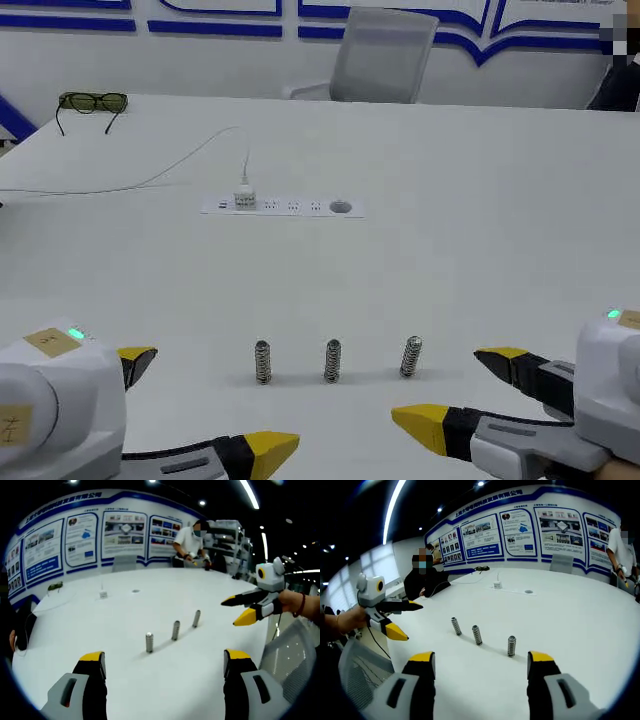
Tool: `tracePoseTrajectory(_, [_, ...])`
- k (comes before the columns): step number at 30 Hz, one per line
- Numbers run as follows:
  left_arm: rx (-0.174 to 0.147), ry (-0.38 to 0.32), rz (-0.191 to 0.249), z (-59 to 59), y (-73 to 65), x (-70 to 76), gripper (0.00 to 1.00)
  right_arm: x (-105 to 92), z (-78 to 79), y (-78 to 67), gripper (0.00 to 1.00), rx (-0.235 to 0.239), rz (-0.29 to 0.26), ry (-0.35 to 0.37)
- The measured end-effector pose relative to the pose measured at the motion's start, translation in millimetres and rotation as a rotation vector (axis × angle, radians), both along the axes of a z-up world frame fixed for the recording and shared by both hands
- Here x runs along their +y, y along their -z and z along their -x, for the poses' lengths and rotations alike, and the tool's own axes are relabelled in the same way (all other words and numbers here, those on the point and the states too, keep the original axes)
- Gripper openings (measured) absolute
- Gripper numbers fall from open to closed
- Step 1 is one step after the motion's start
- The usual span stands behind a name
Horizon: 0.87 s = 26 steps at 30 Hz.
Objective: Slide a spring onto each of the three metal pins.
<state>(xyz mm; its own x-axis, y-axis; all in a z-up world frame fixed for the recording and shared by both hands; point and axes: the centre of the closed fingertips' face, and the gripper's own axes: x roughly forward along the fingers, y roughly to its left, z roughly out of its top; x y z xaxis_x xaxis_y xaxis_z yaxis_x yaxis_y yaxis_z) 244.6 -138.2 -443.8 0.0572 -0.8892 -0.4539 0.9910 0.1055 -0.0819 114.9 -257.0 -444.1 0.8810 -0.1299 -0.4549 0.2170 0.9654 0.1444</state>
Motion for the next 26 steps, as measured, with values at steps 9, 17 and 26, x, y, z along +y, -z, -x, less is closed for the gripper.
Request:
tracePoseTrajectory(9, [-0.004,0.0,-0.027,4.1,5.1,12.1,1.0,11.4,8.1,-4.6,0.82,-0.009,-0.004,-0.012])
tracePoseTrajectory(17, [-0.009,-0.005,-0.029,8.5,6.8,19.2,1.0,17.1,14.7,-4.8,0.83,-0.031,-0.004,0.013])
tracePoseTrajectory(26, [-0.022,-0.006,-0.034,9.9,7.4,22.1,0.99,24.9,19.1,-1.9,0.83,-0.024,-0.011,0.01])
